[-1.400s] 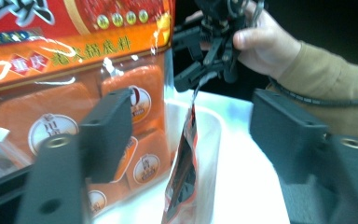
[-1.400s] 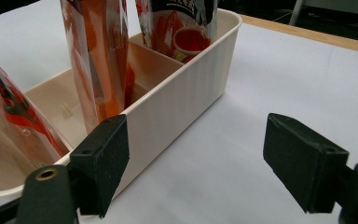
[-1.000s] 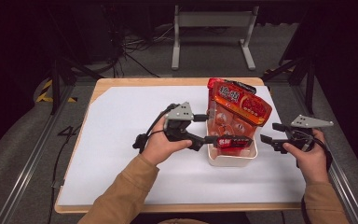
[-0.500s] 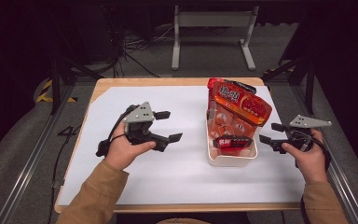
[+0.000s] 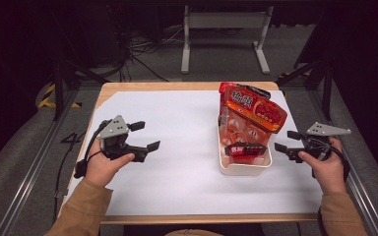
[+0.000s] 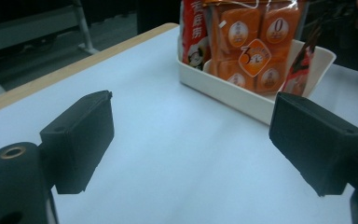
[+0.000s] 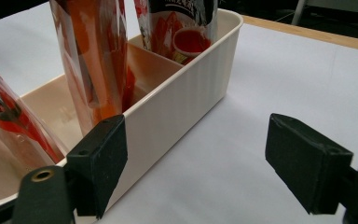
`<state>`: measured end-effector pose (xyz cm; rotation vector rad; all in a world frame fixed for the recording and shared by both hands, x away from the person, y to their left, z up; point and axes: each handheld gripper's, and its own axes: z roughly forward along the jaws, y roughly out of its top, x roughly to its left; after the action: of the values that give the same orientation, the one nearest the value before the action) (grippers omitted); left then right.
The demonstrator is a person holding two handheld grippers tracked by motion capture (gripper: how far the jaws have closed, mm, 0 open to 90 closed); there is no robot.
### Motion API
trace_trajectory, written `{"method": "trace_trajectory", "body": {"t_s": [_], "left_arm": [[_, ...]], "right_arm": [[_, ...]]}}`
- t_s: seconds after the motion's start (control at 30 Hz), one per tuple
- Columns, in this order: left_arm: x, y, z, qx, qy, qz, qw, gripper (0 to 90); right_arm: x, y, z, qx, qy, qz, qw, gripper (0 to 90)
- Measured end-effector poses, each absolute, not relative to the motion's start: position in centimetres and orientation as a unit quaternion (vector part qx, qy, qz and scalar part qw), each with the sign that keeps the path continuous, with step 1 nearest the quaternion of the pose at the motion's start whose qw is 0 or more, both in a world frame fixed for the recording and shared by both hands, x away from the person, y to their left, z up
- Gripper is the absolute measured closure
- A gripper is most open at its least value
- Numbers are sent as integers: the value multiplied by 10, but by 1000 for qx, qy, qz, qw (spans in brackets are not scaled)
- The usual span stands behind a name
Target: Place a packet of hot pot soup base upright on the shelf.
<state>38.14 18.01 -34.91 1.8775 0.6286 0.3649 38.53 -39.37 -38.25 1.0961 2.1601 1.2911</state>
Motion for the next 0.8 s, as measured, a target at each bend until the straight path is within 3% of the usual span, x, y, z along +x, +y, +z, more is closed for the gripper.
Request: {"method": "trace_trajectory", "body": {"t_s": [0.4,0.8], "left_arm": [[382,208,-389,771,307,180,529,149],[392,216,-430,760,361,163,516,154]], "right_arm": [[387,-395,-388,394,771,460,195,216],[389,-397,-394,395,772,460,192,216]]}}
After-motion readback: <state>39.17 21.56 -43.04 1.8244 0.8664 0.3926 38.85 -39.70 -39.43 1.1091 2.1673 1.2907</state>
